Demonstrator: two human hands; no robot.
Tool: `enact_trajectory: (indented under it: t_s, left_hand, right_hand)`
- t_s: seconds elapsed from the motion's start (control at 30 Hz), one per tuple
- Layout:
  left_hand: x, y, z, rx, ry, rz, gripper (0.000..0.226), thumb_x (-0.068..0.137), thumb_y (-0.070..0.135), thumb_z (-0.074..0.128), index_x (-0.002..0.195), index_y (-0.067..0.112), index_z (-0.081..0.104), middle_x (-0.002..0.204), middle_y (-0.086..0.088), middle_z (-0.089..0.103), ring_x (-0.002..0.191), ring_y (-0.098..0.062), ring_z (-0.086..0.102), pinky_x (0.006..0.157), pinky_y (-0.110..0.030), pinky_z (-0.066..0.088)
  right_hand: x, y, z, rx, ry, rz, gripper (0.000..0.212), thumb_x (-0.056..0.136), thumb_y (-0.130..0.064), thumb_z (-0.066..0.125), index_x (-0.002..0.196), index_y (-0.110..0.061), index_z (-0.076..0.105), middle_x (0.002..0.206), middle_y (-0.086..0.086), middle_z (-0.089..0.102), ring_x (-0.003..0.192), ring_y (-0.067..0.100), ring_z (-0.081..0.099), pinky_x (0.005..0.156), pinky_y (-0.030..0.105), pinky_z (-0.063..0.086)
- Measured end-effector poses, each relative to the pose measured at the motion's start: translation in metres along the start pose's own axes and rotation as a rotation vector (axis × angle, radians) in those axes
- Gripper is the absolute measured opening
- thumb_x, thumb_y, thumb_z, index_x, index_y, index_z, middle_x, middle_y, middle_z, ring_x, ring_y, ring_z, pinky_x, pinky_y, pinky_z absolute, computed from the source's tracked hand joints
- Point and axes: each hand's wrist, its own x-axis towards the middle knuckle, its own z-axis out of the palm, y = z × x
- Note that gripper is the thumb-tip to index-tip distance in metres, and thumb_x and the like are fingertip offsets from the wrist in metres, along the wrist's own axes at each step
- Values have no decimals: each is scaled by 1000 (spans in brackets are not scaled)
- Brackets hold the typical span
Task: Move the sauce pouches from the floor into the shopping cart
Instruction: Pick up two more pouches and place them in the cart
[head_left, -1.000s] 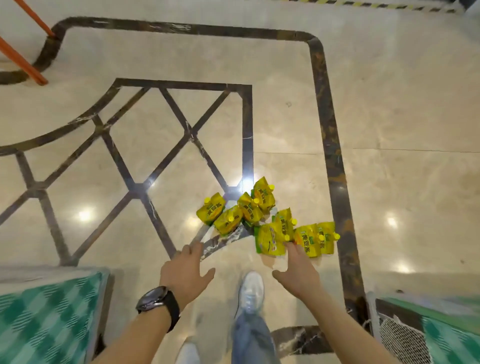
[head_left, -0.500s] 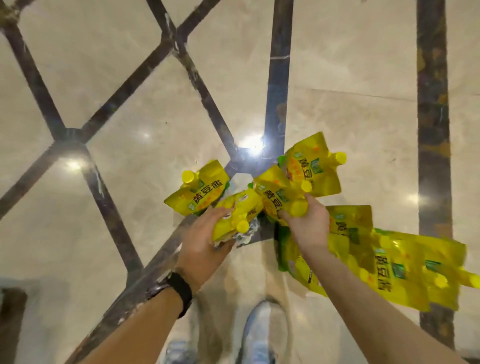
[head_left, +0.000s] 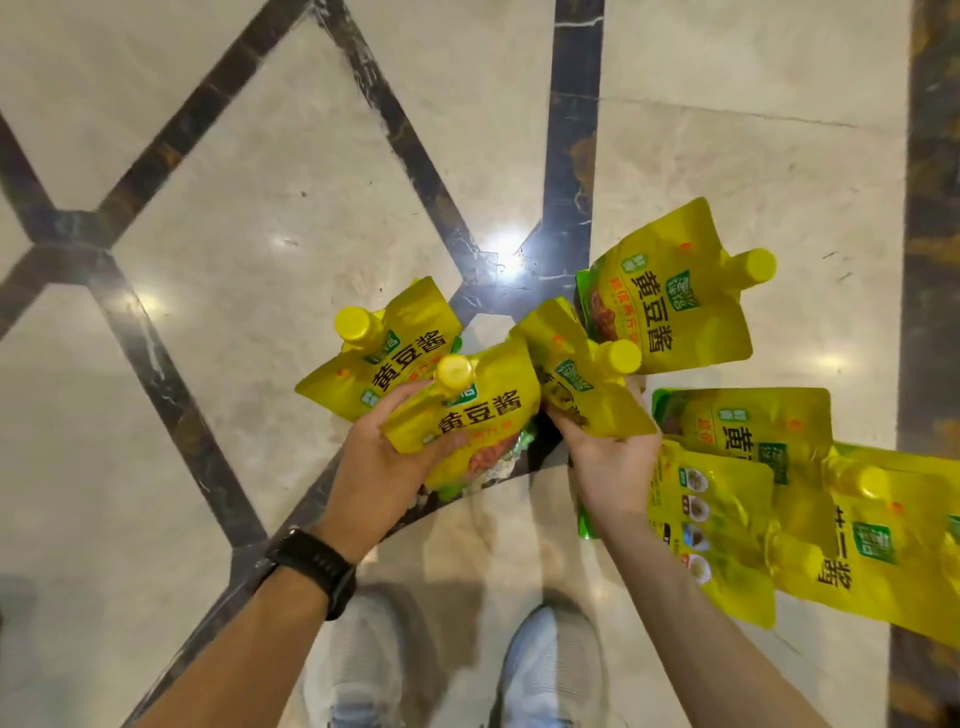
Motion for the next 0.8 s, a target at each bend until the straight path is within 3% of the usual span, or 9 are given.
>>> enact_trajectory:
  t_s: [0.1, 0.17, 0.23, 0.33, 0.43, 0.53, 0.63, 0.73, 0.8]
  left_hand:
    - [-23, 21, -16, -50, -143, -97, 42, 79, 2, 77, 116, 21, 68, 105, 9, 78, 100, -10, 74, 77, -24, 60]
    - [-47, 36, -32, -59, -161, -131, 43, 77, -5, 75, 110, 21, 68, 96, 13, 79, 91, -7, 75, 69, -17, 58]
    - [-75, 54, -49, -104, -170, -159, 44, 73, 3, 81, 112, 18, 69, 102, 6, 79, 94, -13, 75, 71, -20, 59]
    - [-117, 88, -74, -211, -204, -255, 79, 45, 41, 99, 116, 17, 73, 114, -8, 76, 101, -25, 74, 74, -28, 61]
    - [-155, 131, -88, -331, -261, -343, 80, 27, 41, 102, 102, 21, 80, 110, -12, 77, 95, -27, 76, 69, -30, 62]
    - [-188, 181, -85, -396, -281, -409, 73, 32, 34, 102, 100, 20, 81, 108, -13, 77, 90, -26, 77, 65, -30, 61]
    - [-218, 225, -76, -432, -262, -478, 65, 56, 29, 91, 117, 13, 73, 115, -18, 74, 93, -29, 76, 70, -36, 62]
    - [-259, 262, -77, -510, -263, -557, 89, 42, 45, 99, 122, 17, 72, 123, -17, 71, 107, -34, 71, 85, -44, 61]
    - [-291, 286, -82, -493, -257, -543, 98, 38, 42, 101, 126, 14, 68, 124, -18, 71, 107, -34, 71, 83, -43, 62]
  right_hand:
    - [6, -28, -21, -16, -49, -31, 42, 65, -6, 84, 104, -16, 72, 87, -20, 67, 84, -1, 64, 77, 6, 48]
    - [0, -47, -43, -26, -182, -23, 40, 63, -6, 86, 98, -18, 71, 83, -18, 69, 79, 2, 67, 72, 8, 49]
    - [-13, -69, -73, 61, -308, 73, 42, 63, 1, 85, 97, -16, 69, 79, -13, 74, 74, 2, 71, 66, 14, 53]
    - [-36, -102, -127, 295, -474, 242, 53, 54, 2, 88, 99, -11, 64, 81, -5, 77, 74, 8, 73, 63, 23, 55]
    - [-62, -132, -172, 522, -573, 511, 99, 20, -23, 97, 111, -8, 62, 94, 7, 77, 81, 21, 74, 69, 36, 62]
    - [-92, -172, -202, 639, -626, 672, 117, 15, -18, 96, 124, -3, 56, 100, 14, 75, 85, 26, 74, 72, 39, 62]
    - [-118, -224, -222, 577, -713, 641, 112, 19, -27, 100, 121, -7, 58, 105, 14, 75, 88, 26, 74, 66, 33, 60]
    - [-138, -265, -248, 551, -710, 618, 99, 29, -24, 99, 119, -9, 61, 103, 11, 76, 87, 25, 74, 64, 32, 60]
    - [-151, -287, -272, 591, -657, 605, 96, 19, -30, 100, 108, -15, 67, 100, 10, 76, 85, 25, 75, 63, 33, 60]
